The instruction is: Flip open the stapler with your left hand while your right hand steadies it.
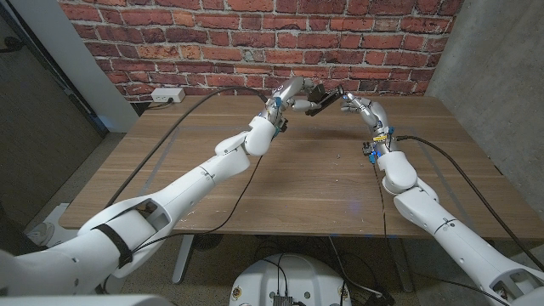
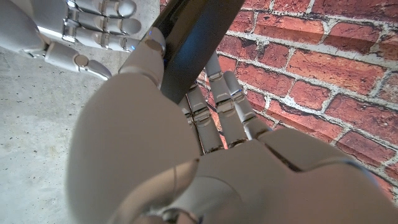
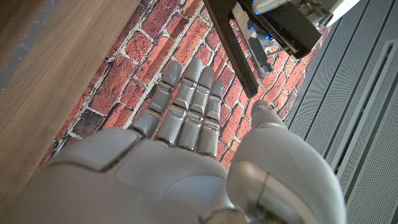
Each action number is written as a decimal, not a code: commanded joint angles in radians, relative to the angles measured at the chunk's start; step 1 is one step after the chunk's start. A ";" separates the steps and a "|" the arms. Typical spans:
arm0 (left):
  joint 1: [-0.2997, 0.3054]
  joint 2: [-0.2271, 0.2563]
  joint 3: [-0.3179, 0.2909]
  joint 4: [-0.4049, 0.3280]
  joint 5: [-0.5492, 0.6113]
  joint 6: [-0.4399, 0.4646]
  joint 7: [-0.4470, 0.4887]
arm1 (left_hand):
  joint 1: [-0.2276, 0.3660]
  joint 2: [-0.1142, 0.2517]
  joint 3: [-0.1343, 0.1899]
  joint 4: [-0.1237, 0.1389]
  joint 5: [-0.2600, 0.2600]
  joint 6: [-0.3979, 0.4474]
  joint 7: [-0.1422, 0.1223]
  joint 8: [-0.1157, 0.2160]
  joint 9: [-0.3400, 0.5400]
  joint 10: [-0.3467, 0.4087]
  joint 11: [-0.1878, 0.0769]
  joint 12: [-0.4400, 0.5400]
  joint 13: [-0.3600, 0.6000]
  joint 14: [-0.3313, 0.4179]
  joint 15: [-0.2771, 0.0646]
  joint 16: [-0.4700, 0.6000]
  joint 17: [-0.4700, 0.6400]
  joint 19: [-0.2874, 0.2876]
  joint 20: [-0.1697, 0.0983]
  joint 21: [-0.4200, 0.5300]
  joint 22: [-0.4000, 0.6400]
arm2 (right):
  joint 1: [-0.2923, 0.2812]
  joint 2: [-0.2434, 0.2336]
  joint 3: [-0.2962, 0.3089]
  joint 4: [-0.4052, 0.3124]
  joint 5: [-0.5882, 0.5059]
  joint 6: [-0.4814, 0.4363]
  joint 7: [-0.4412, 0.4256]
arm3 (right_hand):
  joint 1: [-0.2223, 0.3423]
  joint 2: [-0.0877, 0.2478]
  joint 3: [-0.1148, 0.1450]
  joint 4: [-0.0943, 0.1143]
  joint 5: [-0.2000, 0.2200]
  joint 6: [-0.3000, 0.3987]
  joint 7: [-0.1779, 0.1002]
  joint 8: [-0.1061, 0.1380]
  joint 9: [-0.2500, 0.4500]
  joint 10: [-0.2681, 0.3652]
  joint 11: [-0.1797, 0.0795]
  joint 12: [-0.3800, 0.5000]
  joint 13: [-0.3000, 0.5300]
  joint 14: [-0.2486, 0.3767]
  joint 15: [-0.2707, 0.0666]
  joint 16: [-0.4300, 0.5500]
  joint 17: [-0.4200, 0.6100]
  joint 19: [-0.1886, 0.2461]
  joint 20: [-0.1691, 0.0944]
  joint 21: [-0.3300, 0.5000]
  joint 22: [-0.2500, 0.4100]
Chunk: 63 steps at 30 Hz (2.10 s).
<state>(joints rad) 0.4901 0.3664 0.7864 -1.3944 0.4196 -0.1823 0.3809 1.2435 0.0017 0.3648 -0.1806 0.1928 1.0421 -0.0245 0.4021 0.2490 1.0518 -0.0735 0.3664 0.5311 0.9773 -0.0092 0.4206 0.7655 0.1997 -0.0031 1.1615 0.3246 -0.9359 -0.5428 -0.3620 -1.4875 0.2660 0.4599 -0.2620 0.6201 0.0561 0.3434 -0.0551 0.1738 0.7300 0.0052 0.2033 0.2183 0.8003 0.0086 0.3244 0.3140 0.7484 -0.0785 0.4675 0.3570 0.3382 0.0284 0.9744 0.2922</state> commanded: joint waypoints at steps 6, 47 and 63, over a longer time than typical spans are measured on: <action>-0.030 -0.008 0.045 0.033 0.010 -0.024 -0.035 | 0.027 0.033 0.050 0.042 0.005 0.087 0.000 -0.004 0.004 0.090 -0.092 -0.008 0.007 0.147 -0.224 -0.009 0.011 -0.008 0.000 0.012 -0.005 | -0.018 -0.006 0.008 -0.016 0.018 0.029 0.032 | -0.014 0.001 -0.003 0.004 -0.001 0.002 0.000 -0.001 -0.002 -0.003 0.001 -0.002 -0.004 -0.002 -0.004 -0.008 -0.003 -0.006 0.000 0.005 -0.005; -0.009 0.007 0.034 0.006 0.024 -0.125 -0.026 | 0.021 0.029 0.059 0.044 0.004 0.093 -0.004 -0.015 0.008 0.099 -0.100 -0.027 0.018 0.153 -0.224 -0.029 0.031 -0.018 -0.003 0.039 -0.032 | -0.087 -0.053 0.022 -0.184 -0.195 -0.178 -0.173 | 0.238 0.106 0.082 -0.119 0.006 0.290 -0.040 0.105 0.007 0.352 -0.043 0.118 0.002 0.274 -0.123 0.189 0.128 0.043 -0.059 0.100 -0.071; 0.023 -0.009 0.023 0.025 0.180 -0.159 0.248 | 0.019 0.026 0.062 0.043 0.004 0.100 -0.005 -0.020 0.007 0.104 -0.098 -0.037 0.020 0.156 -0.225 -0.038 0.041 -0.023 -0.010 0.050 -0.046 | -0.113 -0.045 0.041 -0.197 -0.181 -0.148 -0.186 | 0.360 0.095 0.082 -0.121 0.005 0.342 -0.008 0.160 0.059 0.428 -0.056 0.179 0.088 0.298 -0.143 0.291 0.252 0.038 -0.084 0.170 -0.068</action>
<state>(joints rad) 0.4920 0.3715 0.8157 -1.3902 0.4807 -0.3146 0.4126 1.2435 0.0018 0.3690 -0.1848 0.1896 1.0544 -0.0119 0.3787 0.2527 1.0684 -0.0861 0.3310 0.5467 0.9848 -0.0056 0.3832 0.8043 0.1797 -0.0125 1.2068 0.2783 -1.0343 -0.5933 -0.3327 -1.6799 0.0683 0.2863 -0.4450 0.9165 0.1054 0.4005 -0.1482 0.1741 1.0348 0.0162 0.3546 0.1986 1.2198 -0.0483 0.4959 0.3928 1.0389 -0.1646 0.7496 0.5981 0.3744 -0.0362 1.1353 0.2211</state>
